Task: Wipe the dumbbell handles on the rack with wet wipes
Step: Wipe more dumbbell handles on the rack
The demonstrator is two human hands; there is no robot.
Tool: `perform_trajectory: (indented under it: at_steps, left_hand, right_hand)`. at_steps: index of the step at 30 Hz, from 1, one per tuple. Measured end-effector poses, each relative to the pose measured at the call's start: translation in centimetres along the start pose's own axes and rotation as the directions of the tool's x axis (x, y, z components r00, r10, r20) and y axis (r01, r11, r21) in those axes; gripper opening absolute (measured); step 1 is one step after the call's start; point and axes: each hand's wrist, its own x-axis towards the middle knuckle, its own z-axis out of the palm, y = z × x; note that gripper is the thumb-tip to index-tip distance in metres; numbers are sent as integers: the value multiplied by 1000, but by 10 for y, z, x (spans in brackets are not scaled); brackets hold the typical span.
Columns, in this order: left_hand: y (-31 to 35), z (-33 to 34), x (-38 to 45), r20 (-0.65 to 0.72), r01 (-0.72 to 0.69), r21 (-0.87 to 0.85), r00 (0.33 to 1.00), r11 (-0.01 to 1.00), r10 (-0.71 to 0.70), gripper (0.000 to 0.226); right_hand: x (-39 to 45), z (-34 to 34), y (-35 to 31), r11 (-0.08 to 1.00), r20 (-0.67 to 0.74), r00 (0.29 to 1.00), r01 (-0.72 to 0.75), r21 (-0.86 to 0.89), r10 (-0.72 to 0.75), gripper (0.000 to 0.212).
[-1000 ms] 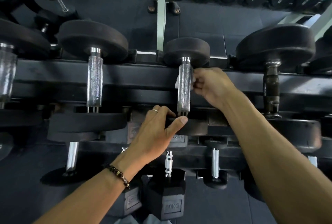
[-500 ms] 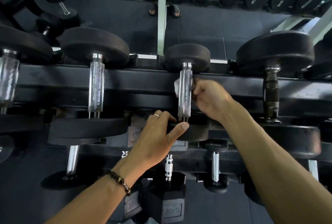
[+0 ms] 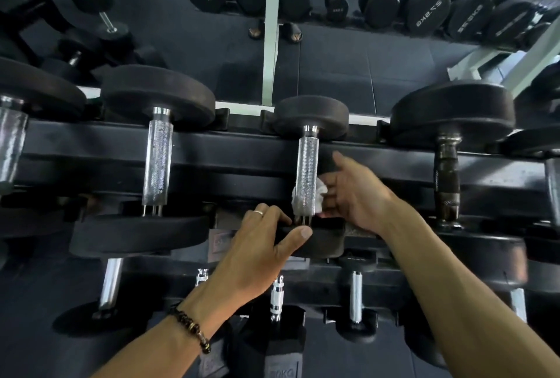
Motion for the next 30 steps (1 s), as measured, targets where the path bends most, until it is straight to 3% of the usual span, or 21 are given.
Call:
perform_trajectory:
  at_steps: [4,7,10,13,15,20,22,25,26,30]
  left_hand:
    - [1,-1,1,-8,4,32,1000,999,-4,55]
    - [1,-2,1,-3,3,49,1000,999,-3,57]
    - [3,-1,1,-5,0,49,1000,999,1,55]
    - [2,-1,1,-9,-1,57,1000,998,2,55]
    - [1,-1,2,-10,0,62,1000,998,1,53]
    - [1,-3,1,-4,-1,45,1000,999,1,50]
    - [1,-3,1,-7,1,49,1000,999,-1,50]
    - [0,-2,2,-18,3,55,1000,998,-2,44]
    - [-1,-2,2,-16,1,56,1000,998,0,42]
    - [-1,-2,1,-25,4,36,1000,999,-3,41]
  right_hand:
    - [11,5,-18,941,10,992,118,319,-128,82]
    - [3,-1,0,996,142,990,-7,93,-6,95]
    - [-4,-6,6,991,180,978,-83,-103,101,115]
    - [1,0,-5,998,98,995,13,64,-19,112]
    - [2,-1,-5,990,121,991,36,133,-52,113]
    - [-6,-11,3,964,128,987,-59,-261,95,128]
    - [-3,-5,-10,985,87,996,28,-172,-13,126]
    - [7,9,-25,938,5,966,248,241,-257,112]
    - [7,12,-23,927,-1,962,263,267,-272,110]
    - [-3,7,8,994,55,993,107,-18,-106,107]
